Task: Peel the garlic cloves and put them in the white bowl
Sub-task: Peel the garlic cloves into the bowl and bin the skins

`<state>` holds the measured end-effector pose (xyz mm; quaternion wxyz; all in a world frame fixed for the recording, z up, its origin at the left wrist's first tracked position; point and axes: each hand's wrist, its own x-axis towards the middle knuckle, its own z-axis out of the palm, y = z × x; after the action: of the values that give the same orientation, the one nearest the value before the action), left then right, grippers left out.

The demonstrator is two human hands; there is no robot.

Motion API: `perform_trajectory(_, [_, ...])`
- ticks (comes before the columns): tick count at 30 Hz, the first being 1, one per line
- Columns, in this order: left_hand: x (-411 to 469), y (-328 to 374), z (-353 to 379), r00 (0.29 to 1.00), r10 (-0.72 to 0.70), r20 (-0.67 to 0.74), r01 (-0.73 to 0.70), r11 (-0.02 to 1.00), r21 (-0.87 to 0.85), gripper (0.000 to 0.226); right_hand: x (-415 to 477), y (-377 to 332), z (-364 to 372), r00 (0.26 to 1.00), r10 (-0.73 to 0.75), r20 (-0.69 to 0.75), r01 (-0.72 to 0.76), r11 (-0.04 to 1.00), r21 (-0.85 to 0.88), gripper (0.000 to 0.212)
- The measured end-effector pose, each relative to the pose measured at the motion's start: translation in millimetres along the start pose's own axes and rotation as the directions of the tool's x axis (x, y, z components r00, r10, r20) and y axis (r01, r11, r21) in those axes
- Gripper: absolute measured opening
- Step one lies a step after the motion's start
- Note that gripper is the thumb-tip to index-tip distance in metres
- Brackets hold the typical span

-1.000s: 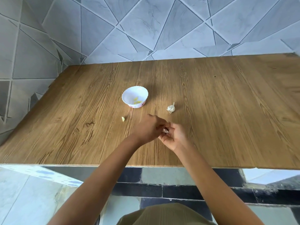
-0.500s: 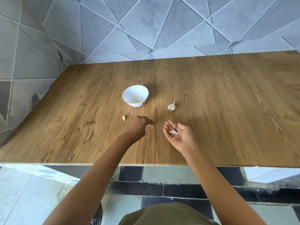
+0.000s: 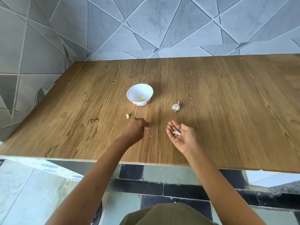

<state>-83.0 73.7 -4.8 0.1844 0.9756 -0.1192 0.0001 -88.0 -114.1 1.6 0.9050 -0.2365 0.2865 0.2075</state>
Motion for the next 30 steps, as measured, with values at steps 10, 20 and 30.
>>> perform_trajectory(10, [-18.3, 15.3, 21.8, 1.0, -0.018, 0.018, 0.016, 0.995, 0.097, 0.042, 0.8, 1.7, -0.7, 0.999, -0.033, -0.009, 0.032, 0.999, -0.031, 0.037])
perform_trajectory(20, [-12.1, 15.7, 7.3, 0.995, 0.066, 0.075, -0.068, 0.997, 0.029, 0.018, 2.1, 2.4, -1.5, 1.0, -0.029, -0.01, 0.029, 1.0, -0.011, 0.038])
perform_trajectory(30, [3.1, 25.0, -4.9, 0.941, 0.193, 0.276, -0.289, 0.886, 0.364, 0.013, -0.9, 2.9, 0.4, 1.0, -0.029, -0.006, 0.029, 1.0, -0.007, 0.037])
